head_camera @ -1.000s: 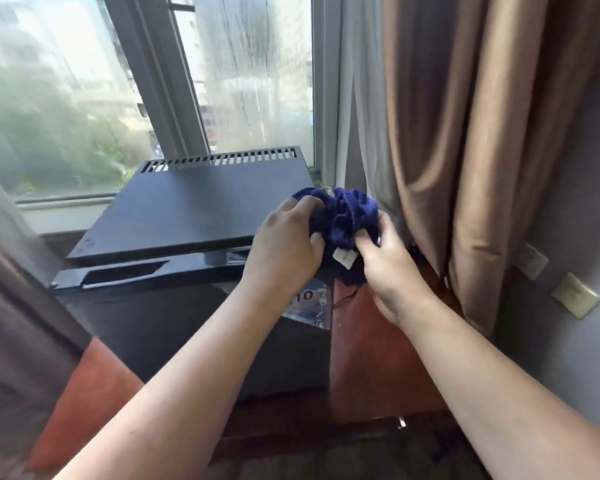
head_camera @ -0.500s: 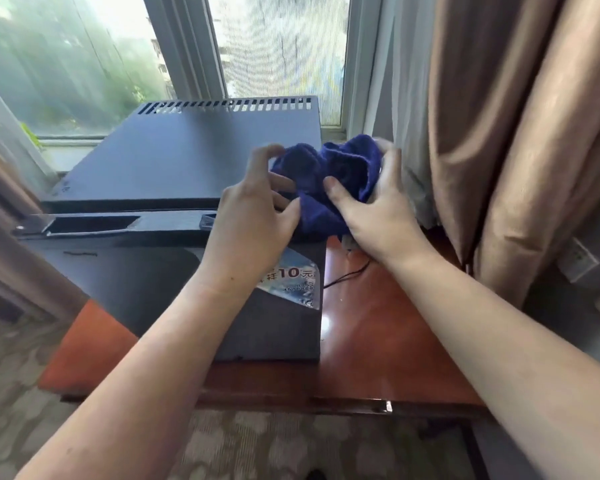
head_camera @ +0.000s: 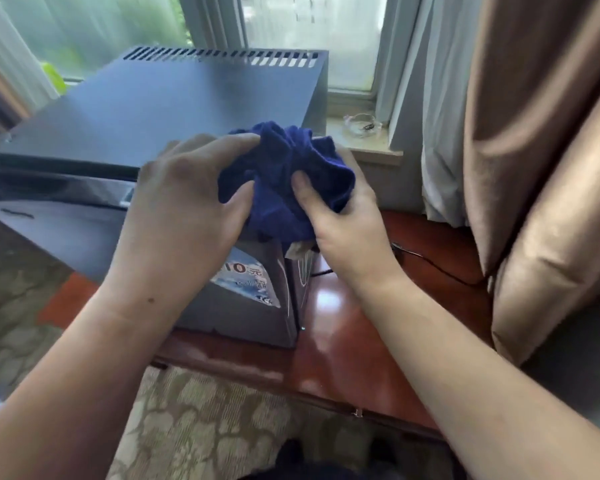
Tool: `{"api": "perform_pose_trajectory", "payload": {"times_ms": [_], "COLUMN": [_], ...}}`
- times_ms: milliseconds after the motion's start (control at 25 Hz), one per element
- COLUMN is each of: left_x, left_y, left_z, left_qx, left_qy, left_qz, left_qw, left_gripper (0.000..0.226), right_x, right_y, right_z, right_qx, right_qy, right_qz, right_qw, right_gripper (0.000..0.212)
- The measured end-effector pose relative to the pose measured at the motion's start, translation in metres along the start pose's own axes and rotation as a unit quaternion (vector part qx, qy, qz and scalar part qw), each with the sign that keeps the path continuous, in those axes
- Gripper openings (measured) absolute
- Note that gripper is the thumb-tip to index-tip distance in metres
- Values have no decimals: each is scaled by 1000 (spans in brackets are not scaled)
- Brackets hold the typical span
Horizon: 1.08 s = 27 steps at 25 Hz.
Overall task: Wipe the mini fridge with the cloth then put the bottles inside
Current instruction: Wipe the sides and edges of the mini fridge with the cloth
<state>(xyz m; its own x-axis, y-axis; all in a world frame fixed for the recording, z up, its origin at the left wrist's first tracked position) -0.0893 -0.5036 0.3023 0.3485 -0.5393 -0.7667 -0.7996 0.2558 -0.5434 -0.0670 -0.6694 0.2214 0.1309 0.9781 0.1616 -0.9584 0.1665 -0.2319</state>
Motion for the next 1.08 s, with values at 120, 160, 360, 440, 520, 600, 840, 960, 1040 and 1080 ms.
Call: {"api": "perform_pose_trajectory", "payload": {"times_ms": [120, 160, 360, 440, 520, 600, 840, 960, 1040, 1080], "left_x": [4, 5, 17, 34, 63, 96, 176, 201, 219, 228], "left_y": [4, 5, 22, 38, 60, 90, 164, 179, 190, 197], "left_z": [-21, -28, -59, -73, -83, -83, -54, -35, -22, -17], "left_qx": [-41, -51, -44, -29, -16, -57, -227, -255, -295, -317], "left_qy": [-17, -28, -93, -113, -114, -73, 110, 153, 179, 192], "left_qz": [-38, -44, -94, -121, -128, -120, -11, 10, 27, 38], "left_qw": [998, 997, 990, 986, 985, 988, 968, 955, 938, 928], "left_gripper": [44, 44, 44, 45, 46, 52, 73, 74, 73, 72], "right_x": [-8, -12, -21, -24, -29, -36, -54, -60, -66, -69], "right_y": [-7, -10, 1, 14, 23, 28, 47, 58, 62, 64], "right_z": [-2, -1, -21, -36, -51, -69, -130, -166, -198, -214], "right_qx": [28, 40, 93, 131, 176, 231, 325, 299, 318, 338], "right_qy": [-48, -56, -141, -192, -220, -213, -94, 9, 60, 80], "right_qz": [51, 64, 109, 123, 128, 120, 134, 144, 136, 135], "right_qw": [997, 996, 980, 965, 951, 942, 931, 943, 936, 928], "right_gripper": [38, 38, 37, 37, 38, 39, 44, 55, 59, 65]}}
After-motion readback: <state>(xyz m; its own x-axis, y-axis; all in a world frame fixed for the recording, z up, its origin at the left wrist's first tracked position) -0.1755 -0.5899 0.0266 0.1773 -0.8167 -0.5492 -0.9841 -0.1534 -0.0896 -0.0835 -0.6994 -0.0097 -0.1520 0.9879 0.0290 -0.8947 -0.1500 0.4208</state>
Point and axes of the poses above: each hand's wrist, its own y-axis away from the middle knuckle, its own x-axis out of the palm, z = x × y, the point moved 4 cm from there along -y, towards the middle knuckle, and after that the axes turned 6 degrees about x, right-handed, at the moved point
